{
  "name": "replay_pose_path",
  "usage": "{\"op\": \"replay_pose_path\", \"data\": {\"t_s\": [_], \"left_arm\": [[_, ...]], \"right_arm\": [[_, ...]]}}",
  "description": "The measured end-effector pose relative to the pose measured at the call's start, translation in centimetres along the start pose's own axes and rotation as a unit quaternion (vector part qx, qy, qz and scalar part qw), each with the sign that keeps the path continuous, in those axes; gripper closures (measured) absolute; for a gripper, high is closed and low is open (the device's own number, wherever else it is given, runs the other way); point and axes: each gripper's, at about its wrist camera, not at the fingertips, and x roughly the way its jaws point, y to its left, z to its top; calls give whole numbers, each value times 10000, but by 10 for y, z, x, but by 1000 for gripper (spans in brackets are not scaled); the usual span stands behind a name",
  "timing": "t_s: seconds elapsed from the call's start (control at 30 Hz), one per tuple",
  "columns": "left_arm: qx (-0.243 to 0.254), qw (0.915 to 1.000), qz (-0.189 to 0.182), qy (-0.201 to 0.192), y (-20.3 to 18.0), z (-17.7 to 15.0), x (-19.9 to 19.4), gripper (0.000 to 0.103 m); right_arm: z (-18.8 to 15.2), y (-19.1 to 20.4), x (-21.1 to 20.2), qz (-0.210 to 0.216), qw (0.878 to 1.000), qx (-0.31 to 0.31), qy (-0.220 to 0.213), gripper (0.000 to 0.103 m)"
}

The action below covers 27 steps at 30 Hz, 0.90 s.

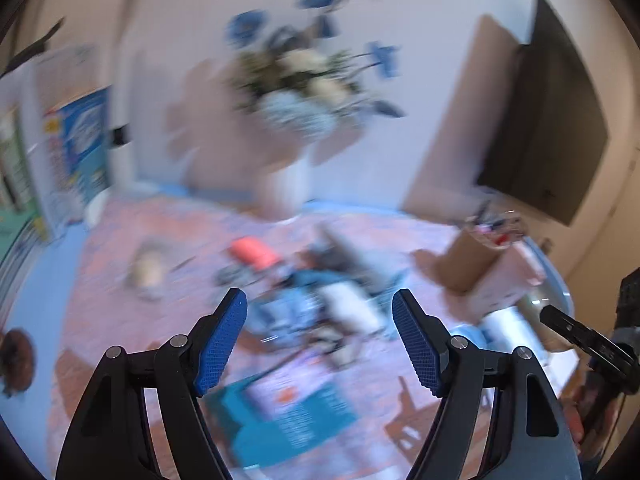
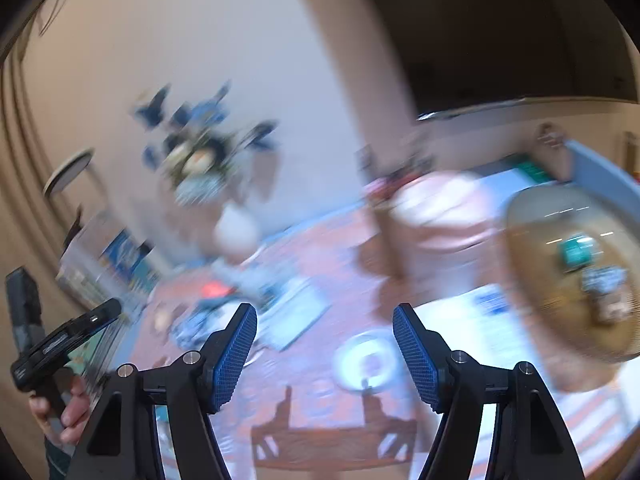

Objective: Organize soft objects
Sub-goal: 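Move both open tools back over the tablecloth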

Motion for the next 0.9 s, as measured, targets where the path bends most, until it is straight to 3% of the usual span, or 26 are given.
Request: {"op": "replay_pose_path", "data": {"t_s": [0.13, 0.3, 0.53, 0.7, 0.9], "left_arm": [[-298, 9990, 208, 266, 41, -22, 8, 29], [-484, 9959, 60, 760, 67, -48, 34, 29], [-330, 9932, -182, 1102, 70, -70, 63, 29], [-71, 9939, -511, 970, 57, -67, 57, 29], [495, 9937, -422, 908, 35, -61, 57, 29]], "right_arm": [[-20, 34, 44, -69, 9983, -478, 340, 34], [-49, 56, 93, -194, 9926, -1017, 639, 34], [-65, 44, 119, -432, 9909, -922, 879, 34], [-65, 40, 123, -374, 9911, -788, 1009, 34], [-67, 47, 123, -640, 9874, -962, 1085, 33]]}}
